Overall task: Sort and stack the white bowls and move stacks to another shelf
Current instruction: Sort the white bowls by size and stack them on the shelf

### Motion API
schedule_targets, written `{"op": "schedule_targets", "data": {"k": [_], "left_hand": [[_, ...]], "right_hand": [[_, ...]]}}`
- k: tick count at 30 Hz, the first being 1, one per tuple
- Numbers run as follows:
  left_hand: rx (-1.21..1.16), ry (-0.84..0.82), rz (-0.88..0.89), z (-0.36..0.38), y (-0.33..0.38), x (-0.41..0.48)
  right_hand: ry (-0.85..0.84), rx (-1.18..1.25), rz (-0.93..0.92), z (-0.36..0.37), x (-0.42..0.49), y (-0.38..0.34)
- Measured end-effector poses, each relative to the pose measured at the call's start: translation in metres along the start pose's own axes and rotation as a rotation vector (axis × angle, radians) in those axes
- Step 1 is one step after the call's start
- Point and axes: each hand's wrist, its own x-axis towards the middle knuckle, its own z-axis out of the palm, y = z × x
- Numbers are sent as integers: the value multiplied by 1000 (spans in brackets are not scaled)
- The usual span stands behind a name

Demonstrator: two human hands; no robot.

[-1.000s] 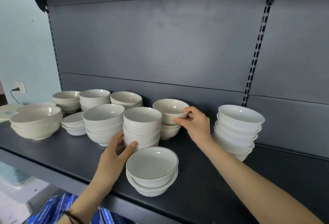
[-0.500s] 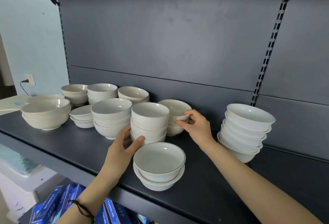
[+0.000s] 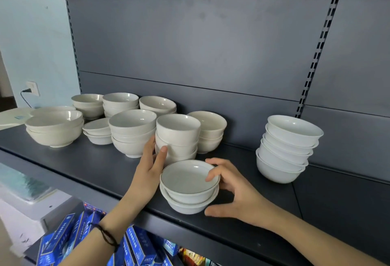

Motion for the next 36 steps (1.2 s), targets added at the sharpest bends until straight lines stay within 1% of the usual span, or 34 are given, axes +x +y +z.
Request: {"op": "schedule_targets", "data": {"k": [3,6,13,20,26,29,33,36], "left_hand": [[17,-21,22,0,0,0],[14,-33,21,3,-1,1],[50,78,5,13,-3,-7],[-24,35,-30,15,-1,-19],[-127,-136,-101,9,14,-26],[-148,-260,-116,-7,17,-34],[-124,-440,-67,-34,11,-51],[-153,-561,-111,-48,7,-58]], "right_hand": [[59,48,33,0,1,0],[39,108,82,-6,-3,-2],[34,126,76,-23,-22,-9],[36,153,104,-28,-38,-7],[36,140,133,-18,-40,-14],[72,120,153,-5,-39,-19],[107,181,193,11,-36,-25],[142,201,191,26,-27,-32]]}}
